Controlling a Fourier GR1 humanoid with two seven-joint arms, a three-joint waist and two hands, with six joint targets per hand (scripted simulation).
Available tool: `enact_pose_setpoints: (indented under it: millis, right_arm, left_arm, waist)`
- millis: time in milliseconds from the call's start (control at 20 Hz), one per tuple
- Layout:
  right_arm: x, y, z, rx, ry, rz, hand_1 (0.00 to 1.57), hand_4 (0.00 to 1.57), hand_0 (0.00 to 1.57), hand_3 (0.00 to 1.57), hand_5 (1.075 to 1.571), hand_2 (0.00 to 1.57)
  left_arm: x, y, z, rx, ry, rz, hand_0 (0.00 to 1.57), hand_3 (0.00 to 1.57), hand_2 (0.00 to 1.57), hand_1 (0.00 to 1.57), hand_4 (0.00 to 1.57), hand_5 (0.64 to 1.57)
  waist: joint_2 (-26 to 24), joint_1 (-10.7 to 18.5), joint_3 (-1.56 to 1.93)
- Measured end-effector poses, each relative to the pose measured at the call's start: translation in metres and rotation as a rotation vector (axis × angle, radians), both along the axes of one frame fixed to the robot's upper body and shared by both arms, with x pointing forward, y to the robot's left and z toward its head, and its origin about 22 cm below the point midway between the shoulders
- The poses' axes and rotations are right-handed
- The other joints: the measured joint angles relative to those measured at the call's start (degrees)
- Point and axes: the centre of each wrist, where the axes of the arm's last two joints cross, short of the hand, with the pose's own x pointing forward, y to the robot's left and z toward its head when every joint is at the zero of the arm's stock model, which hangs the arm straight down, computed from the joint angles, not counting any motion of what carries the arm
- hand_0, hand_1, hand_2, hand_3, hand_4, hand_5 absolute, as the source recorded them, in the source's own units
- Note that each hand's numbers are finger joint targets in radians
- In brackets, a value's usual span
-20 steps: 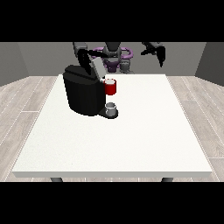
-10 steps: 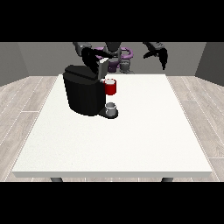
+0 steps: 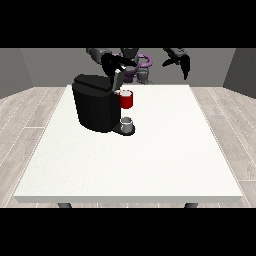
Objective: Insert the coffee pod into the coffee machine and close the lid
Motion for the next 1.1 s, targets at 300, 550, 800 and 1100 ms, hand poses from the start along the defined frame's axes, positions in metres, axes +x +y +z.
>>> enact_pose_setpoints:
  millis: [300,550,800,1100]
  right_arm:
    - [0.005,0.026,0.047,-0.075,-0.123,0.053,0.00,0.27,0.00,0.00,1.571,0.00]
    - [0.009,0.048,0.077,-0.115,-0.217,0.087,0.00,0.10,0.00,0.00,1.571,0.00]
    - [0.013,0.069,0.096,-0.164,-0.264,0.114,0.00,0.00,0.00,0.00,1.571,0.00]
    - [0.020,0.071,0.123,-0.197,-0.335,0.099,0.00,0.00,0.00,0.00,1.571,0.00]
  left_arm:
    - [0.008,-0.014,0.009,-0.001,-0.046,-0.038,0.00,0.00,0.00,0.00,0.39,1.571]
    - [0.009,-0.013,0.014,-0.008,-0.068,-0.052,0.00,0.00,0.00,0.00,0.40,1.571]
    - [0.014,-0.013,0.024,-0.007,-0.103,-0.056,0.00,0.00,0.00,0.00,0.42,1.571]
    - [0.017,-0.013,0.038,-0.015,-0.144,-0.098,0.00,0.00,0.00,0.00,0.40,1.571]
  waist:
    - [2.62,3.86,-0.21]
    - [4.12,6.14,-0.51]
    - [5.52,7.17,-0.59]
    - [8.93,10.14,-0.62]
